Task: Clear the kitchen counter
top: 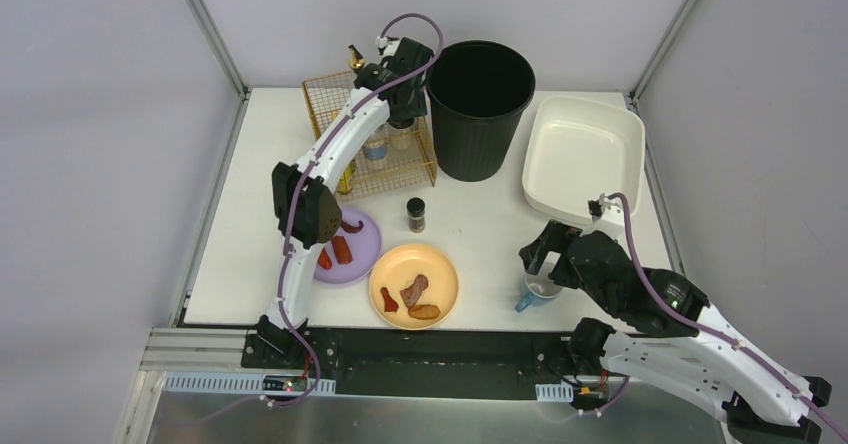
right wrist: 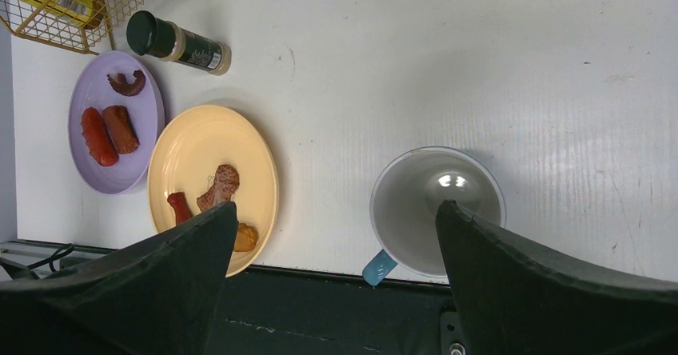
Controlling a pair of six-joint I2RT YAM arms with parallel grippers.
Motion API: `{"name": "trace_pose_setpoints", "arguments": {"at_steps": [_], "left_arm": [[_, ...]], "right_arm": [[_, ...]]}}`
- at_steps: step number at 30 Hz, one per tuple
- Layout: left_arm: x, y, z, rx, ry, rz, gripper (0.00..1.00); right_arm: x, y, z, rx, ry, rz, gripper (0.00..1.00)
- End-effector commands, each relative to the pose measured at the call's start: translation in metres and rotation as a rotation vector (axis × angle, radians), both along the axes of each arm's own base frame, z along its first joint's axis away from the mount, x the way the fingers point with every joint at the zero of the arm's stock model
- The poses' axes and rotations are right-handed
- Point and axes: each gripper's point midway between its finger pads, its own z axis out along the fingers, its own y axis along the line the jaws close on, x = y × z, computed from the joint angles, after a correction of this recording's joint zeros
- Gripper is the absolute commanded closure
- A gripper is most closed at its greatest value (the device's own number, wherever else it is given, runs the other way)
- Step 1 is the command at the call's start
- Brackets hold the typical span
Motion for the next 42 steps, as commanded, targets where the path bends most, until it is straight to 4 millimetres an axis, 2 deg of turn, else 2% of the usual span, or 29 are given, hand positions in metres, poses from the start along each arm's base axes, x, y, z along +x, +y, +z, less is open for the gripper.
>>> {"name": "trace_pose_setpoints", "arguments": {"at_steps": [1, 9, 14, 18, 21, 24, 30, 42], "left_arm": [[0.010, 0.001, -0.003, -0.041, -0.021, 0.032, 1.00], [0.009, 0.001, -0.031, -0.044, 0.038, 0.042, 1.00], [0.009, 0.001, -0.043, -0.043, 0.063, 0.040, 0.88], [0.007, 0.000, -0.047, -0.046, 0.076, 0.035, 0.59], [0.006, -0.001, -0.043, -0.054, 0.074, 0.027, 0.42], [0.004, 0.000, -0.035, -0.057, 0.063, 0.019, 0.30], [-0.004, 0.000, -0.007, -0.074, 0.032, -0.023, 0.15], [-0.036, 0.004, 0.056, -0.141, -0.032, -0.100, 0.13]], "right_arm": [[0.002, 0.004, 0.006, 0.015, -0.016, 0.009, 0.01], [0.001, 0.004, 0.002, 0.020, -0.009, 0.007, 0.01], [0.001, 0.004, 0.001, 0.020, -0.008, 0.005, 0.01], [0.001, 0.004, 0.000, 0.023, -0.009, 0.004, 0.01], [0.001, 0.004, -0.002, 0.024, -0.007, 0.005, 0.01], [0.000, 0.004, -0.001, 0.029, -0.006, 0.003, 0.01], [0.000, 0.005, 0.001, 0.037, -0.009, 0.004, 0.01], [0.003, 0.008, -0.002, 0.018, 0.005, 0.001, 0.01]]}}
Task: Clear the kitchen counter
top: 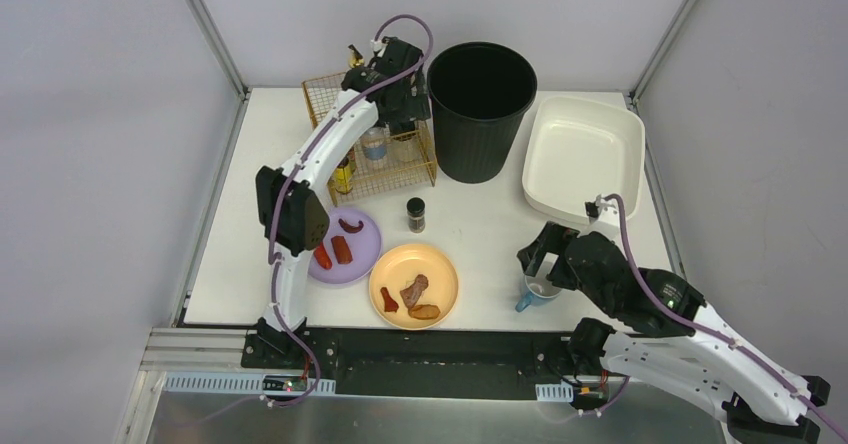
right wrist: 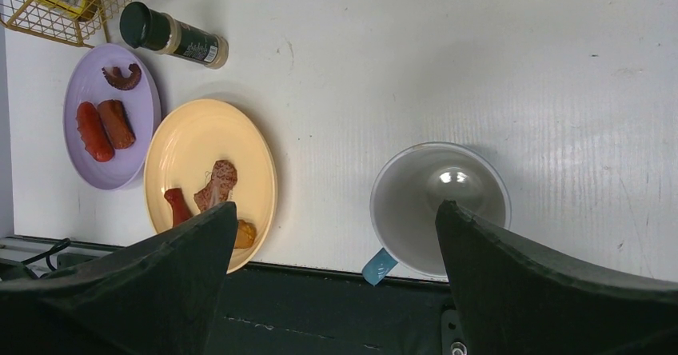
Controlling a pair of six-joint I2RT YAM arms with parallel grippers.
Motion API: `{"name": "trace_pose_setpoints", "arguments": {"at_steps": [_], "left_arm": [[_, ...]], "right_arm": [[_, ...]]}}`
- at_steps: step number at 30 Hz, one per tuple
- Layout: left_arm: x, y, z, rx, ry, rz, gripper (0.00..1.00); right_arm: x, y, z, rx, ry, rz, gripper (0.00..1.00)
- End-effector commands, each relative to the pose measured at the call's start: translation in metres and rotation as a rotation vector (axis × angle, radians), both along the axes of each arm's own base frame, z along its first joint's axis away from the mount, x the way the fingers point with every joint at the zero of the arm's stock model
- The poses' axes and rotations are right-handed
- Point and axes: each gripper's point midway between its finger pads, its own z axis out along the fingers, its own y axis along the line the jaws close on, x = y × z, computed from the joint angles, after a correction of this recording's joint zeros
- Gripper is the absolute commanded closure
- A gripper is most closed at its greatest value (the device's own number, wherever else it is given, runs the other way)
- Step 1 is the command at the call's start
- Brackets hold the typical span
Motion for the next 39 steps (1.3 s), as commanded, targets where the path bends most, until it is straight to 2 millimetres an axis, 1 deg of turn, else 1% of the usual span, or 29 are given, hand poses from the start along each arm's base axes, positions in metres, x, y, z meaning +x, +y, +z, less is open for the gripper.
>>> {"name": "trace_pose_setpoints", "arguments": {"at_steps": [1, 6, 9, 12, 14, 16, 17, 18, 21, 23, 26, 31, 35, 39], "left_arm": [[-0.020, 0.010, 0.064, -0.054, -0.096, -0.035, 0.13], [-0.037, 0.017, 0.083, -0.067, -0.111, -0.050, 0.14], [-0.051, 0.019, 0.091, -0.083, -0.108, -0.069, 0.15], [-0.068, 0.016, 0.095, -0.095, -0.094, -0.116, 0.16], [-0.083, 0.015, 0.097, -0.092, -0.078, -0.148, 0.16], [-0.099, 0.013, 0.092, -0.081, -0.054, -0.176, 0.14], [-0.107, 0.010, 0.087, -0.074, -0.037, -0.194, 0.14], [-0.117, 0.009, 0.077, -0.061, -0.011, -0.208, 0.13], [-0.144, -0.003, 0.059, -0.032, 0.034, -0.262, 0.13], [-0.157, -0.009, 0.045, -0.001, 0.061, -0.279, 0.13], [-0.169, -0.017, 0.026, 0.043, 0.092, -0.290, 0.13], [-0.182, -0.030, -0.006, 0.066, 0.155, -0.308, 0.14], [-0.188, -0.029, -0.034, 0.086, 0.208, -0.300, 0.15], [-0.188, -0.030, -0.049, 0.090, 0.226, -0.300, 0.16]], "right_arm": [[0.004, 0.006, 0.004, 0.012, -0.006, -0.006, 0.01], [0.005, 0.011, 0.004, 0.006, 0.007, -0.002, 0.01], [0.005, 0.012, 0.005, 0.008, 0.011, 0.002, 0.01], [0.005, 0.012, 0.009, 0.011, 0.009, 0.000, 0.01], [0.006, 0.011, 0.009, 0.003, 0.005, -0.003, 0.01], [0.006, 0.011, 0.009, -0.001, 0.008, -0.005, 0.01], [0.006, 0.011, 0.009, -0.005, 0.010, -0.005, 0.01], [0.006, 0.011, 0.008, -0.006, 0.012, -0.006, 0.01], [0.006, 0.011, 0.007, -0.010, 0.017, -0.006, 0.01], [0.006, 0.012, 0.006, -0.012, 0.020, -0.005, 0.01], [0.006, 0.013, 0.005, -0.012, 0.027, -0.004, 0.01], [0.005, 0.012, 0.001, -0.009, 0.035, -0.006, 0.01], [0.003, 0.010, -0.002, -0.008, 0.037, -0.007, 0.01], [0.002, 0.010, -0.006, -0.002, 0.041, -0.008, 0.01]]}}
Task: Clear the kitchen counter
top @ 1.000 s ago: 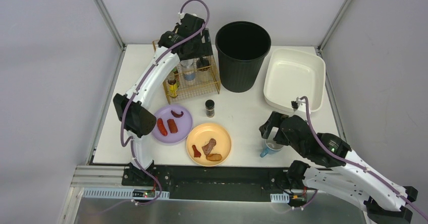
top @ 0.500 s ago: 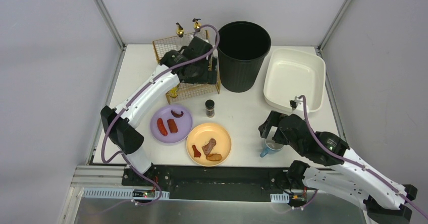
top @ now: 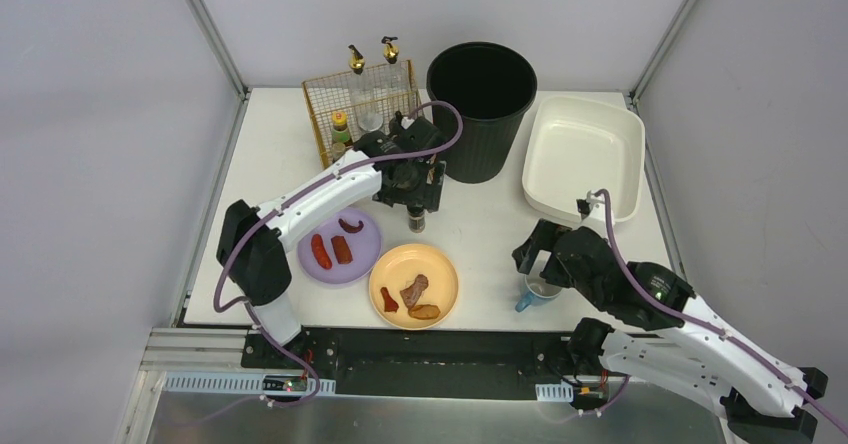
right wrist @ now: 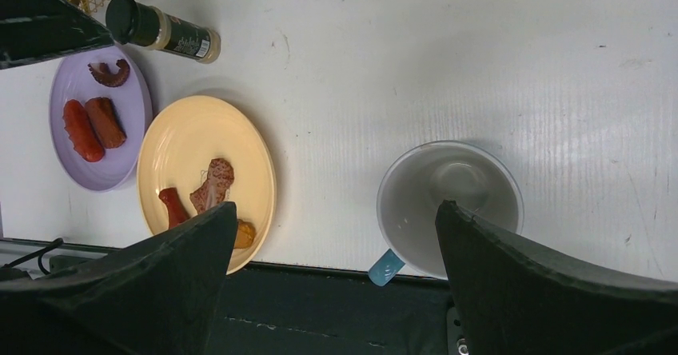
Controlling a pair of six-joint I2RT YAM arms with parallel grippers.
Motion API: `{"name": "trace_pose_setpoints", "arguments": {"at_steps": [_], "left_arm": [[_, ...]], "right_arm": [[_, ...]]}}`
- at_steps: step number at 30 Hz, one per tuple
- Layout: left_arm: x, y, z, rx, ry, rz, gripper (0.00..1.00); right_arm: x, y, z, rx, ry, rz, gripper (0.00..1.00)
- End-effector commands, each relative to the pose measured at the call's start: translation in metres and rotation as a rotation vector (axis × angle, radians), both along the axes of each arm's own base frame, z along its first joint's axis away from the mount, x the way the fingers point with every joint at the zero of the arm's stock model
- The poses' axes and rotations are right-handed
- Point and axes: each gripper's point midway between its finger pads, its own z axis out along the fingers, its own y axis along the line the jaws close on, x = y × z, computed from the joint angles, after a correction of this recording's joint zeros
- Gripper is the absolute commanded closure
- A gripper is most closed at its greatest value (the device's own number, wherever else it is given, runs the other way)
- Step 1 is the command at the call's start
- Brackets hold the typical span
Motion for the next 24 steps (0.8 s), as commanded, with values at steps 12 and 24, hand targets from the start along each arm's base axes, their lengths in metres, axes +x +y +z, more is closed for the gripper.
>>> {"name": "trace_pose_setpoints", "arguments": {"at_steps": [12, 24], "left_arm": [[0.014, -0.004, -0.050, 0.038, 0.043, 0.039, 0.22], [0.022, -0.004, -0.071, 0.021, 0.090, 0.048, 0.54]], "right_arm": [[-0.002, 0.005, -0.006, 0.031, 0.010, 0.003, 0.01], [-0.001, 0.005, -0.011, 0.020, 0.011, 0.004, 0.01]]}}
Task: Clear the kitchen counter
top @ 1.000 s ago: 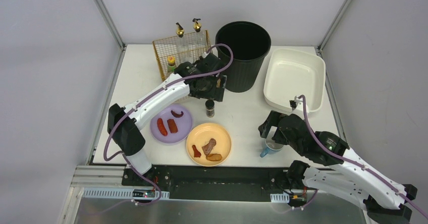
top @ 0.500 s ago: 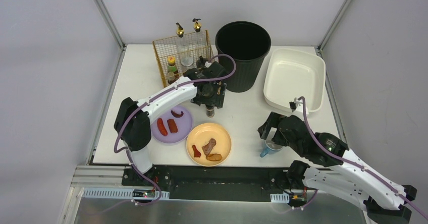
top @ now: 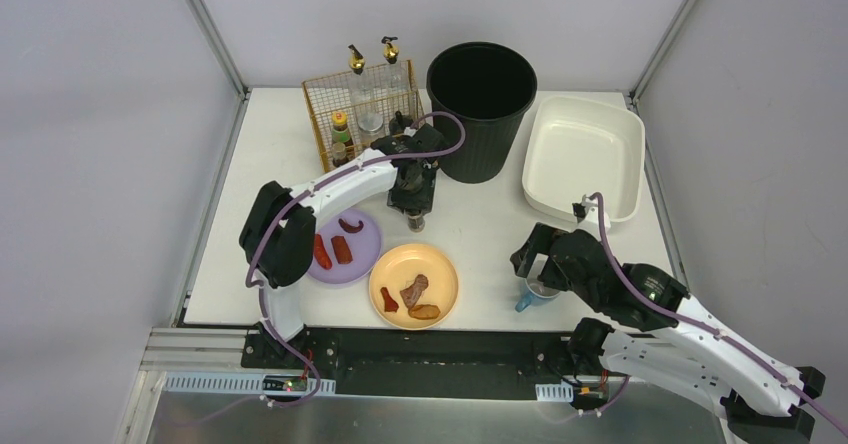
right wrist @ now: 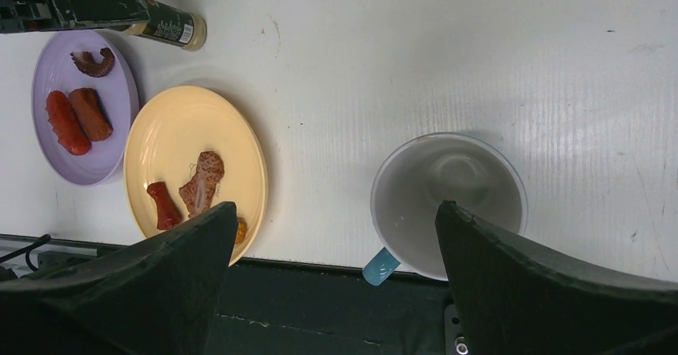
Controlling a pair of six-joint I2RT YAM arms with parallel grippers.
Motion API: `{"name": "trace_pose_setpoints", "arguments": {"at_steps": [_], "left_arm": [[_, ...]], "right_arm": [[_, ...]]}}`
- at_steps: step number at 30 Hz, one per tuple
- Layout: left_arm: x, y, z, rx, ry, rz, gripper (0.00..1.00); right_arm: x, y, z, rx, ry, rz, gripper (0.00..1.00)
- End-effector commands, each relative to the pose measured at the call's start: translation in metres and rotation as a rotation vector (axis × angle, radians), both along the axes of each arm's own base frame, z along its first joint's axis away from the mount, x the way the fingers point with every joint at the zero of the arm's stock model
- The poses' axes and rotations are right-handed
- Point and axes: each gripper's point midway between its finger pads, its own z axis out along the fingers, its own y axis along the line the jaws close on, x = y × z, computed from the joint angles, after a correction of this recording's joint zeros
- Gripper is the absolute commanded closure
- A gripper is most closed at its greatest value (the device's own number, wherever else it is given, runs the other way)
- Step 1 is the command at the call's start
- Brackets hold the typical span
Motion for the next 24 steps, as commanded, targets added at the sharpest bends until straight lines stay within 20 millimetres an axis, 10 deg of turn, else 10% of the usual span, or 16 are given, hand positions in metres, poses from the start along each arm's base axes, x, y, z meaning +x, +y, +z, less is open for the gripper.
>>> {"name": "trace_pose_setpoints", "arguments": {"at_steps": [1, 9, 24], "left_arm": [[0.000, -0.002, -0.001, -0.019, 0.005, 0.002, 0.58], [-0.001, -0.003, 0.017, -0.054, -0.025, -0.014, 1.00], [0.012, 0.004, 0.110, -0.138, -0.199, -0.015, 1.00]], "right_arm": [[0.003, 0.004, 0.003, 0.019, -0.014, -0.002, 0.01], [0.004, 0.008, 0.000, 0.021, -0.010, 0.003, 0.01], [0.006, 0.013, 0.007, 0.026, -0.011, 0.013, 0.01]]}}
